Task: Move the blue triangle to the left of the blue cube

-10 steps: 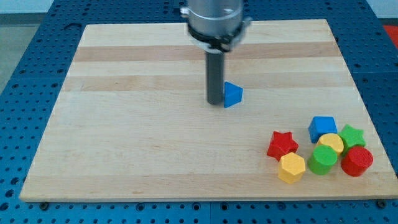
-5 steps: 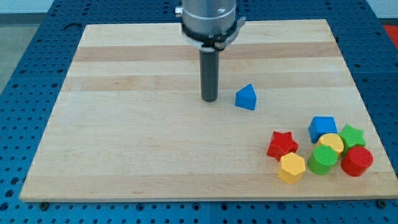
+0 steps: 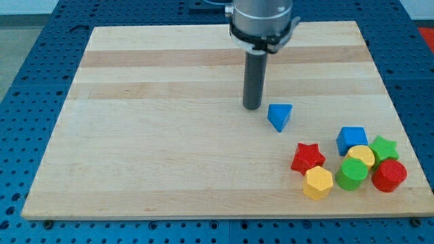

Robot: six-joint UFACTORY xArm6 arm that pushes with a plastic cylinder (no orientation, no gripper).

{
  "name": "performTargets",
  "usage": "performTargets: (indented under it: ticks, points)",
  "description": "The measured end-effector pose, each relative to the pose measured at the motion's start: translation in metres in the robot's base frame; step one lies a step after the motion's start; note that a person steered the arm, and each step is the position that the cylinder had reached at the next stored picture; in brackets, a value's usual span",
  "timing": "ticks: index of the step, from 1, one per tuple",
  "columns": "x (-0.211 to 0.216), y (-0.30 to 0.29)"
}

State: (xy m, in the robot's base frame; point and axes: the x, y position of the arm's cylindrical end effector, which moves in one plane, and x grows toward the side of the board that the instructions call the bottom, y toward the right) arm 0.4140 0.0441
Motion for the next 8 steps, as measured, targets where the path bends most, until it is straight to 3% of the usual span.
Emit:
performTargets:
  ticks: [1,2,4,5,6,8]
  points:
    - [-0.007,0.015]
    - [0.012,0.047]
    - [0.069,0.046]
    - [0.068,0.046]
    - [0.048,0.034]
    - [0.083,-0.035]
